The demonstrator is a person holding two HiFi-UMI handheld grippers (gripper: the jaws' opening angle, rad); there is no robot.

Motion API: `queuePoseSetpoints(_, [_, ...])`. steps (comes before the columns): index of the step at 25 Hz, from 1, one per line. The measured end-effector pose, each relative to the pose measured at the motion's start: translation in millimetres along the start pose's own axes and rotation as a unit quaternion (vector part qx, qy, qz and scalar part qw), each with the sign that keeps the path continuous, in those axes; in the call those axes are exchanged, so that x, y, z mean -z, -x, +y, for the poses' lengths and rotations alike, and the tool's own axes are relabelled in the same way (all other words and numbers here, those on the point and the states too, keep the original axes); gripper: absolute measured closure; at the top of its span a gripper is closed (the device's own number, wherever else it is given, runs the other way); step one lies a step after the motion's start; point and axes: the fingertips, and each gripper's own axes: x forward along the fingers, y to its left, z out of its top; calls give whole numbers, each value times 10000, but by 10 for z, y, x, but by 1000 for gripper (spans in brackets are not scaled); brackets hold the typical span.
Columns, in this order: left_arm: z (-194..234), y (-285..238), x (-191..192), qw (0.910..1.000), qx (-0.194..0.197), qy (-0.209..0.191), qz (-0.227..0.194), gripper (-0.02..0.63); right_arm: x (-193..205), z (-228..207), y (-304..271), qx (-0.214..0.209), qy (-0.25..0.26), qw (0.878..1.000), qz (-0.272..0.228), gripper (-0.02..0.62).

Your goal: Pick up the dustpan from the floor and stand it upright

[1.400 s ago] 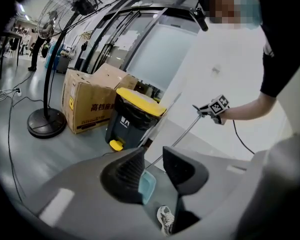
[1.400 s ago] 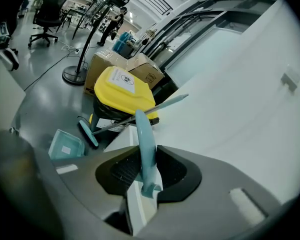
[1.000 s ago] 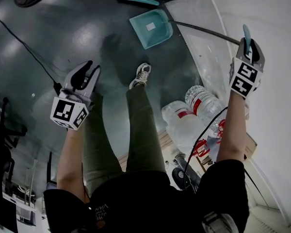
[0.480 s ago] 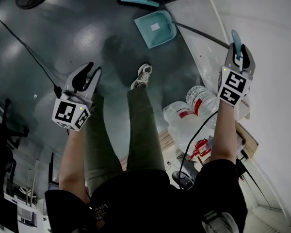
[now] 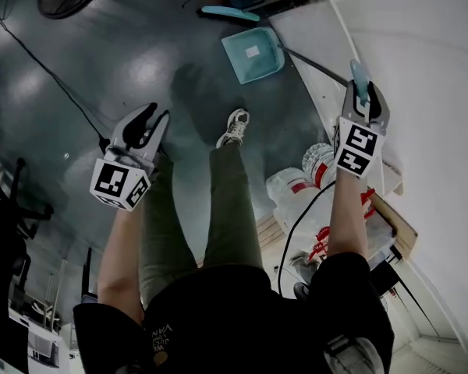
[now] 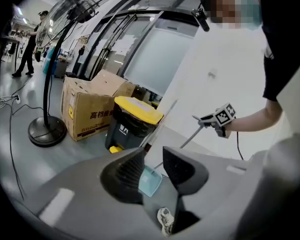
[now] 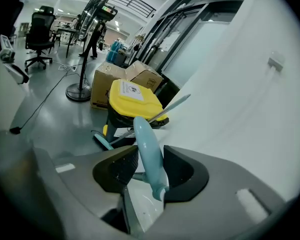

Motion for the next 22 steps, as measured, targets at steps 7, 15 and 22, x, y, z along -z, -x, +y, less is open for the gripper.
queuePoseSetpoints(7, [-44, 81, -296, 9999, 118, -99, -58, 442, 28, 169, 57, -280, -494, 9981, 241, 454])
queuePoseSetpoints(15, [-200, 198, -782, 9985, 382, -363, -176, 440, -148, 178, 374, -269, -1062, 9940, 78, 440])
queuePoseSetpoints(22, [-415, 256, -1235, 9963, 613, -478, -357, 442, -383, 86, 779, -80, -2236, 9738, -400, 442])
